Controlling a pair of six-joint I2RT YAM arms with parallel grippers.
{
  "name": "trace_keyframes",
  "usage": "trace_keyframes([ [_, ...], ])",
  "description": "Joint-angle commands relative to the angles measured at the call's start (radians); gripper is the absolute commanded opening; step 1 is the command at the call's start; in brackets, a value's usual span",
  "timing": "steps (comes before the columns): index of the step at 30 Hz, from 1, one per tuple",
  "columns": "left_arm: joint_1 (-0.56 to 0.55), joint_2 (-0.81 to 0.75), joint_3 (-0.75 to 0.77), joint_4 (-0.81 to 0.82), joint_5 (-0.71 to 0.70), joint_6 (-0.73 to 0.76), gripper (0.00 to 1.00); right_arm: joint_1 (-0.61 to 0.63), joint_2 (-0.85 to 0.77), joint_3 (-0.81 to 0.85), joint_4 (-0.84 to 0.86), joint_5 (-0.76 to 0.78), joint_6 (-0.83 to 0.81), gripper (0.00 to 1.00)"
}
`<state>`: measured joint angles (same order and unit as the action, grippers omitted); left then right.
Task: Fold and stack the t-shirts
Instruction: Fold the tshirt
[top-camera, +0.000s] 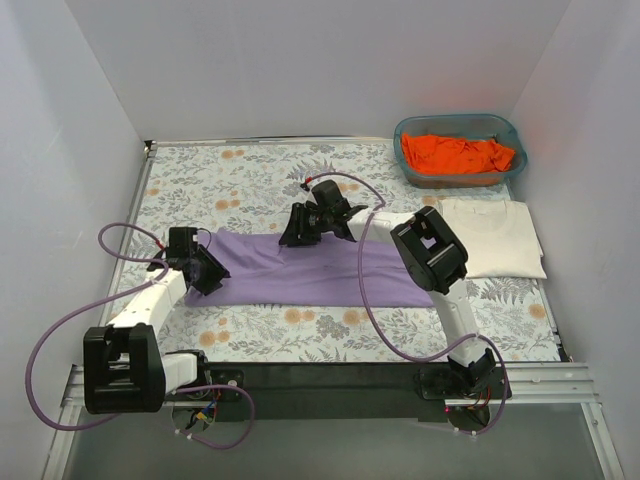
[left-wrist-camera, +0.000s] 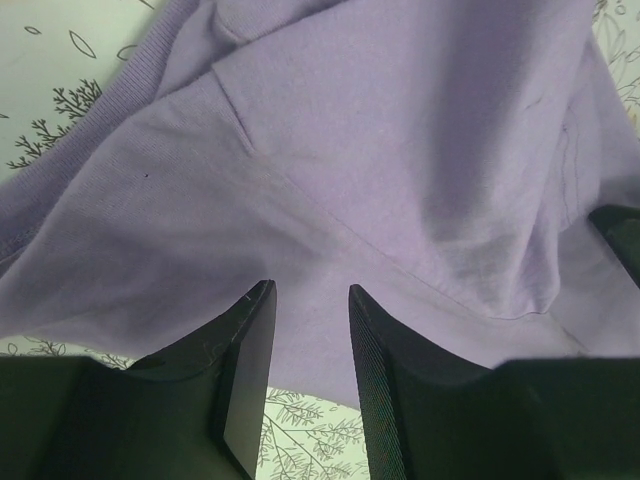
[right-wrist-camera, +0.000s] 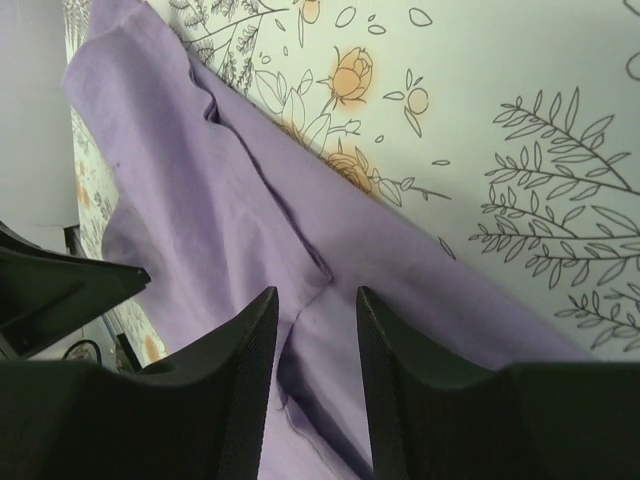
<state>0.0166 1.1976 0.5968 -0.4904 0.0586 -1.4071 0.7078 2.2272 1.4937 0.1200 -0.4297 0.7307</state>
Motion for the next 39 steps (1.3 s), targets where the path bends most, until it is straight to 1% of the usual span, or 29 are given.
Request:
trace_keyframes([
  [1,-0.003,0.022,-0.026,0.032,0.020,-0.007,0.34,0.007,0.031,0.056,0.089,-0.014,0.045,0.37],
  [7,-0.004,0.034,-0.058,0.046,0.038,-0.029,0.34,0.015,0.064,0.076,0.092,-0.029,0.052,0.36],
  [15,-0.003,0.051,-0.077,0.042,0.047,-0.038,0.33,0.028,0.084,0.091,0.090,-0.069,0.055,0.31],
  [18,-0.003,0.051,-0.077,0.039,0.044,-0.038,0.33,0.032,0.083,0.089,0.090,-0.075,0.049,0.27],
  [19,-0.003,0.051,-0.075,0.036,0.044,-0.036,0.33,0.032,0.083,0.091,0.089,-0.073,0.047,0.24],
  [21,-0.003,0.051,-0.077,0.036,0.047,-0.036,0.33,0.032,0.081,0.100,0.087,-0.070,0.039,0.20],
  [22,-0.004,0.051,-0.077,0.036,0.049,-0.036,0.33,0.030,0.080,0.106,0.087,-0.069,0.033,0.15],
  [24,-0.003,0.054,-0.077,0.035,0.058,-0.038,0.33,0.028,0.074,0.120,0.084,-0.060,0.021,0.09],
  [25,-0.003,0.054,-0.075,0.035,0.061,-0.038,0.33,0.027,0.071,0.125,0.079,-0.054,0.001,0.03],
  [26,-0.003,0.056,-0.075,0.033,0.061,-0.038,0.33,0.025,0.071,0.131,0.075,-0.047,-0.010,0.01],
  [29,-0.003,0.062,-0.080,0.027,0.063,-0.041,0.33,0.016,0.058,0.148,0.058,-0.029,-0.050,0.01],
  [33,-0.003,0.071,-0.084,0.024,0.072,-0.056,0.31,0.007,0.022,0.125,0.055,0.003,-0.091,0.01],
  [39,-0.003,0.080,-0.088,0.019,0.072,-0.066,0.30,-0.004,-0.035,0.027,0.055,0.060,-0.119,0.01],
])
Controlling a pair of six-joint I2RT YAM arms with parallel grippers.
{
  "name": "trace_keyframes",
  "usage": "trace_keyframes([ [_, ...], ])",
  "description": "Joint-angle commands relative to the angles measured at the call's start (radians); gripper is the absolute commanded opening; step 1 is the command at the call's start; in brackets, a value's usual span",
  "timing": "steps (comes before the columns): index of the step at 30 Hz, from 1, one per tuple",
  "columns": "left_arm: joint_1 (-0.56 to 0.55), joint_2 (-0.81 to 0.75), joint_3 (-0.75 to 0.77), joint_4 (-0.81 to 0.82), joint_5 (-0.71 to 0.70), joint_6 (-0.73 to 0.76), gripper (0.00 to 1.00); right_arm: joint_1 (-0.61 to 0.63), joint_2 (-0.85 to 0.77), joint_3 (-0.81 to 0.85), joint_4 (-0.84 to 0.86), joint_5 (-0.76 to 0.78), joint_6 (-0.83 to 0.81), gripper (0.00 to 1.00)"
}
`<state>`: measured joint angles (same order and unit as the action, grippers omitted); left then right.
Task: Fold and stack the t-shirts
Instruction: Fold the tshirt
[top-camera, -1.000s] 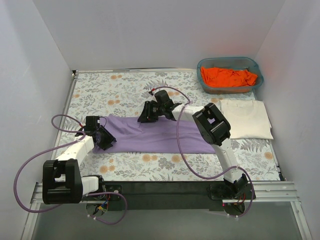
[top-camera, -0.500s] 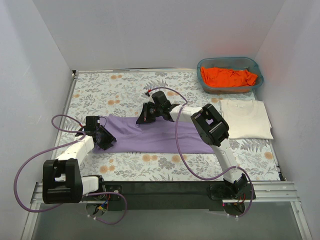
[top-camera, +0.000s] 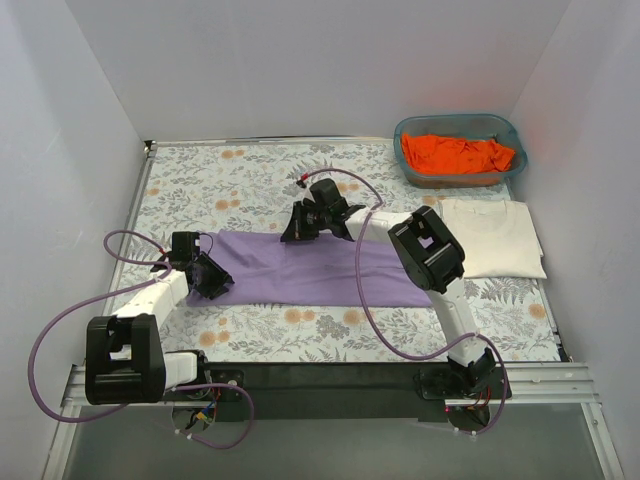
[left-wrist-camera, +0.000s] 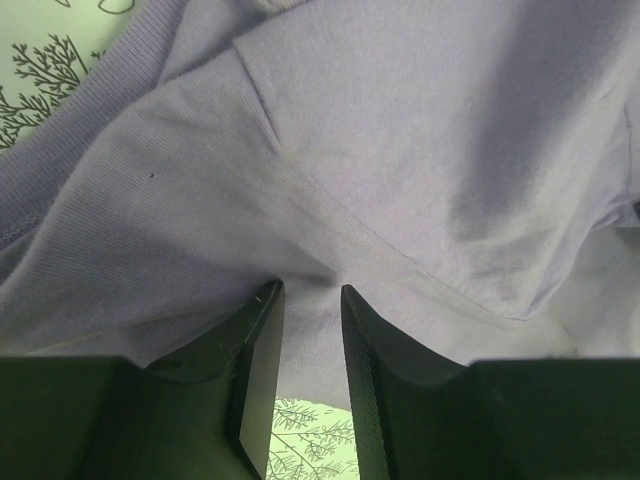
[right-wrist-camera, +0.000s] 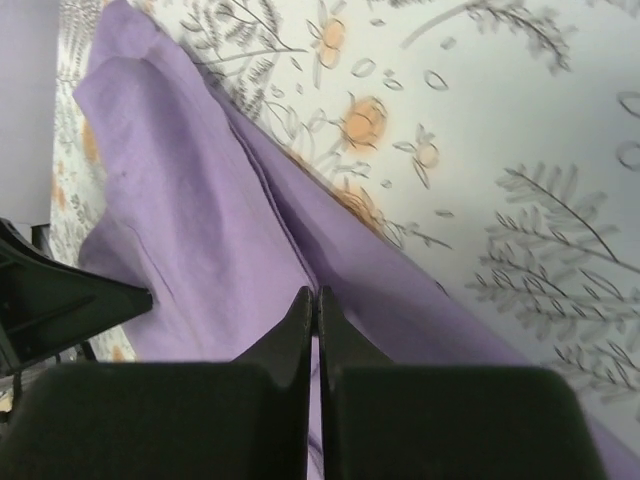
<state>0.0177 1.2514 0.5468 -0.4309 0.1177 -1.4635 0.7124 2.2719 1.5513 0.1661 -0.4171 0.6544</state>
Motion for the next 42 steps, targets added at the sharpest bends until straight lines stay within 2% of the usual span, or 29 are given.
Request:
trace_keyframes([
  [1,-0.004,0.029,-0.039,-0.043,0.010,-0.015,0.29,-0.010,-0.087,-0.058,0.009,0.058,-0.044,0.01],
  [10,-0.004,0.031,-0.027,-0.088,-0.039,-0.041,0.26,-0.014,-0.110,-0.109,0.010,0.080,-0.029,0.01],
  [18,-0.004,-0.009,-0.025,-0.138,-0.096,-0.093,0.22,-0.011,-0.212,-0.227,0.073,0.164,-0.024,0.01],
  [25,0.056,-0.006,-0.028,-0.132,-0.096,-0.098,0.22,-0.010,-0.184,-0.235,0.078,0.133,-0.002,0.02],
  [27,0.067,-0.004,-0.022,-0.123,-0.096,-0.089,0.23,-0.011,-0.170,-0.224,0.078,0.127,-0.004,0.08],
  [32,0.067,0.031,0.057,-0.098,-0.098,-0.032,0.36,-0.013,-0.137,-0.163,0.072,0.086,-0.030,0.17],
  [33,0.067,0.036,0.076,-0.095,-0.099,-0.018,0.39,-0.013,-0.132,-0.155,0.059,0.078,-0.032,0.24],
  [39,0.068,0.075,0.258,-0.034,-0.105,0.124,0.56,-0.013,-0.169,-0.143,0.001,0.089,-0.116,0.45],
  [42,0.065,0.132,0.337,0.009,-0.102,0.167,0.59,-0.016,-0.206,-0.131,-0.068,0.121,-0.183,0.48],
])
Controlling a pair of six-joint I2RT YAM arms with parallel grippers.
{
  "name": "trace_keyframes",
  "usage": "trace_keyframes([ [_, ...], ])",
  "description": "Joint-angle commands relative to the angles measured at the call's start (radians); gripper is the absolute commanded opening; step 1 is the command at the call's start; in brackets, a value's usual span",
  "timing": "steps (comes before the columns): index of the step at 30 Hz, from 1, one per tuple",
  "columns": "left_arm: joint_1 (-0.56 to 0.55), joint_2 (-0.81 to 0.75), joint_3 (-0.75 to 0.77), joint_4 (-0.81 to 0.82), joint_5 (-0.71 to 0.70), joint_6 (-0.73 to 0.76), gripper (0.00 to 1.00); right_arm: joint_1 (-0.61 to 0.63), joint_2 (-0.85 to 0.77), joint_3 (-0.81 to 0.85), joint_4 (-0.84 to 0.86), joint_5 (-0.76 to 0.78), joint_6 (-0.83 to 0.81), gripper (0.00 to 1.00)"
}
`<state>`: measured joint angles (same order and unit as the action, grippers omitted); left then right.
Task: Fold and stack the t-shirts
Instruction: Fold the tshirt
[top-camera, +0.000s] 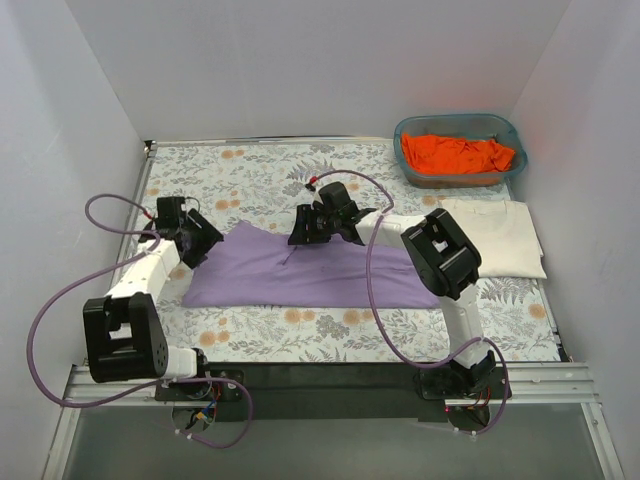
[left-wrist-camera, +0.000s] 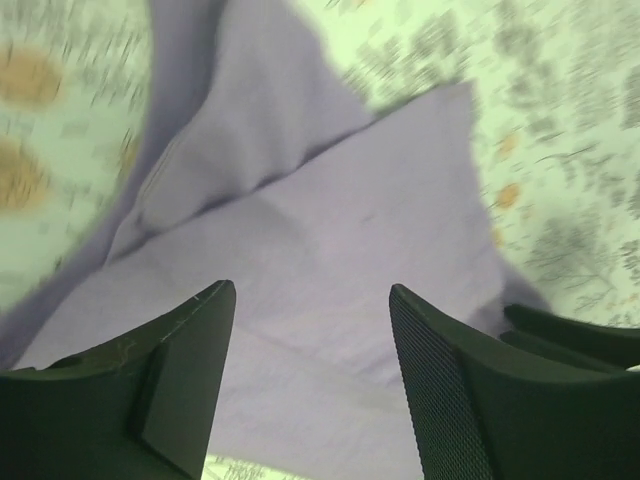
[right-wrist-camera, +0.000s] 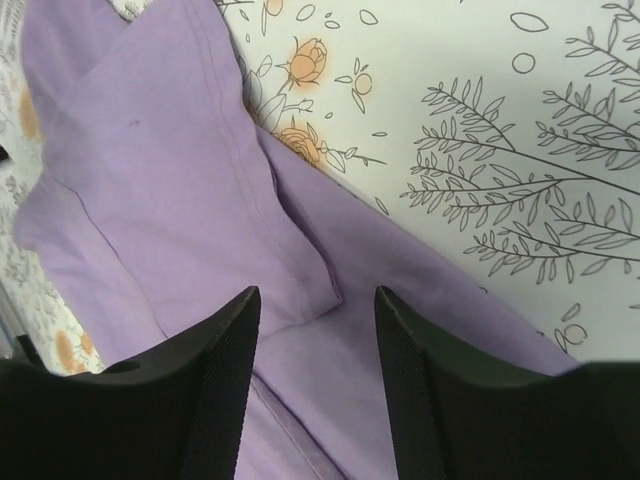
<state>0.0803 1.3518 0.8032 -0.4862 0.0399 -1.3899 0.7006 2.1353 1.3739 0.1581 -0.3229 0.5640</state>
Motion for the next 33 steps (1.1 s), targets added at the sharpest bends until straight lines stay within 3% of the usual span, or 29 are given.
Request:
trace_keyframes([
  [1,0.003,0.049,0.097,0.075,-0.017,0.097,0.59,-0.006,-0.078,0.048,-0.075,0.033,-0.108,0.49],
  [8,-0.056,0.262,0.281,0.095,0.020,0.083,0.59,-0.007,-0.110,0.082,-0.193,0.035,-0.213,0.45],
  [14,-0.108,0.400,0.418,0.025,-0.070,-0.058,0.50,-0.007,-0.084,0.109,-0.203,0.010,-0.210,0.43],
  [21,-0.125,0.521,0.533,-0.038,-0.110,-0.173,0.44,-0.007,-0.052,0.134,-0.204,0.004,-0.208,0.43],
  [33,-0.149,0.659,0.657,-0.104,-0.110,-0.196,0.41,-0.007,-0.009,0.157,-0.203,-0.002,-0.208,0.43],
])
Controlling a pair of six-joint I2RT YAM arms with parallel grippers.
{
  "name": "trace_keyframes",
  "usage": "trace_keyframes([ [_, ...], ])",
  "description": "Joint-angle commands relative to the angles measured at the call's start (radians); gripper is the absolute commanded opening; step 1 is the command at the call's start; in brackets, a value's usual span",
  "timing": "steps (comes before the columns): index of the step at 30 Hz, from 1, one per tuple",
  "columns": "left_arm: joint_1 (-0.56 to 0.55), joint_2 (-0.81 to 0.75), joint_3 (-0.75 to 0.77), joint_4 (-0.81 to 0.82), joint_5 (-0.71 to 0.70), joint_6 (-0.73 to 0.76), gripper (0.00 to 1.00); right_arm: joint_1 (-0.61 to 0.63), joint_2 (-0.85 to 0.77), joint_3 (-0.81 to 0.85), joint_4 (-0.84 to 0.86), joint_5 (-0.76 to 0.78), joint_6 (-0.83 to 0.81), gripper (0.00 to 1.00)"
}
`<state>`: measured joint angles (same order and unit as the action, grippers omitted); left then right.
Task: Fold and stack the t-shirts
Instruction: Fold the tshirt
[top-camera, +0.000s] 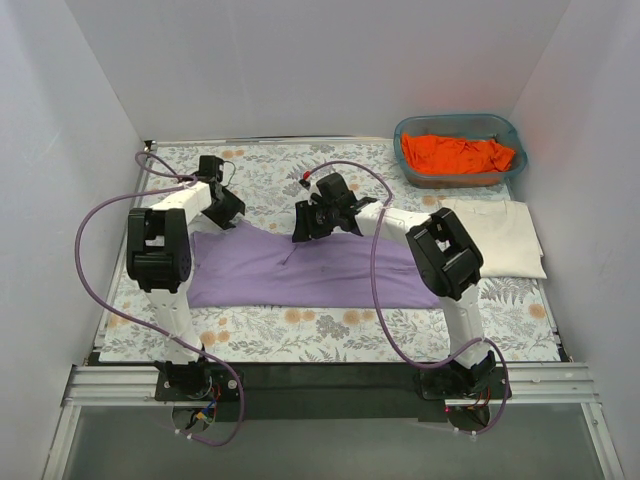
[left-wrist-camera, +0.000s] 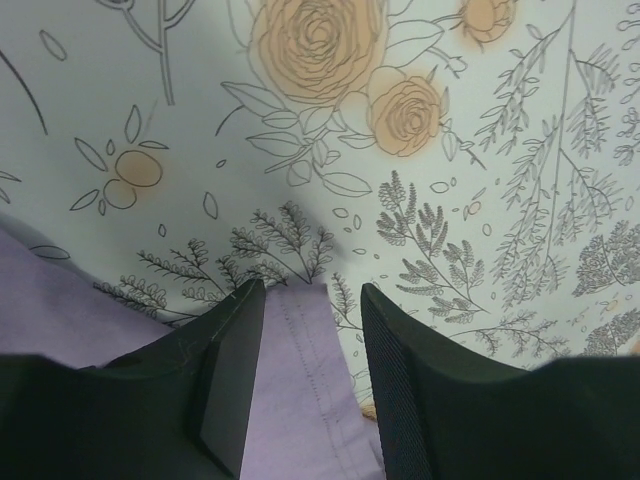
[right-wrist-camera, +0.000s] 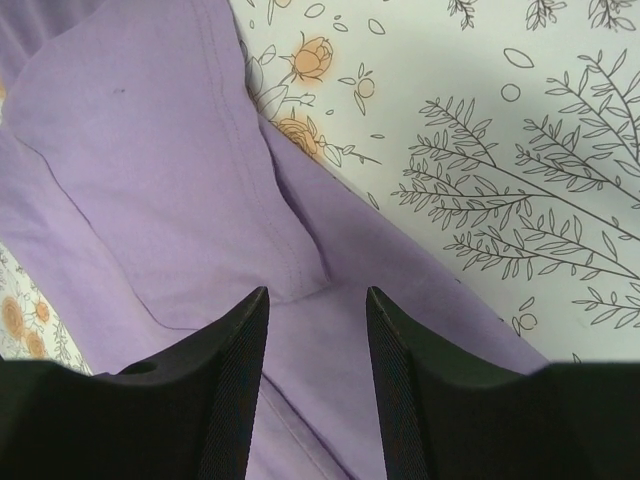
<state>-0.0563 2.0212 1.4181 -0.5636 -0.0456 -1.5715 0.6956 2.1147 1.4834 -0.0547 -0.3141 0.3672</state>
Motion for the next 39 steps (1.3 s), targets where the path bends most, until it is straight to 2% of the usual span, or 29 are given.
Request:
trace_keyframes([
  [1,-0.014,-0.007,0.047,-0.028,-0.025,-0.015,0.41,-0.002,0.019,0.048,0.012,-0.014,-0.010,0.43],
  [15,-0.036,0.033,0.061,-0.076,-0.074,-0.004,0.40,0.010,0.079,0.049,0.082,-0.025,0.045,0.42],
  [26,-0.039,0.060,0.042,-0.088,-0.091,0.010,0.21,0.016,0.108,0.034,0.110,-0.052,0.073,0.42],
  [34,-0.039,0.071,0.041,-0.090,-0.094,0.016,0.07,0.021,0.091,0.014,0.121,-0.080,0.070,0.30],
  [39,-0.039,0.073,0.042,-0.090,-0.088,0.016,0.03,0.022,0.080,0.006,0.125,-0.092,0.065,0.22],
])
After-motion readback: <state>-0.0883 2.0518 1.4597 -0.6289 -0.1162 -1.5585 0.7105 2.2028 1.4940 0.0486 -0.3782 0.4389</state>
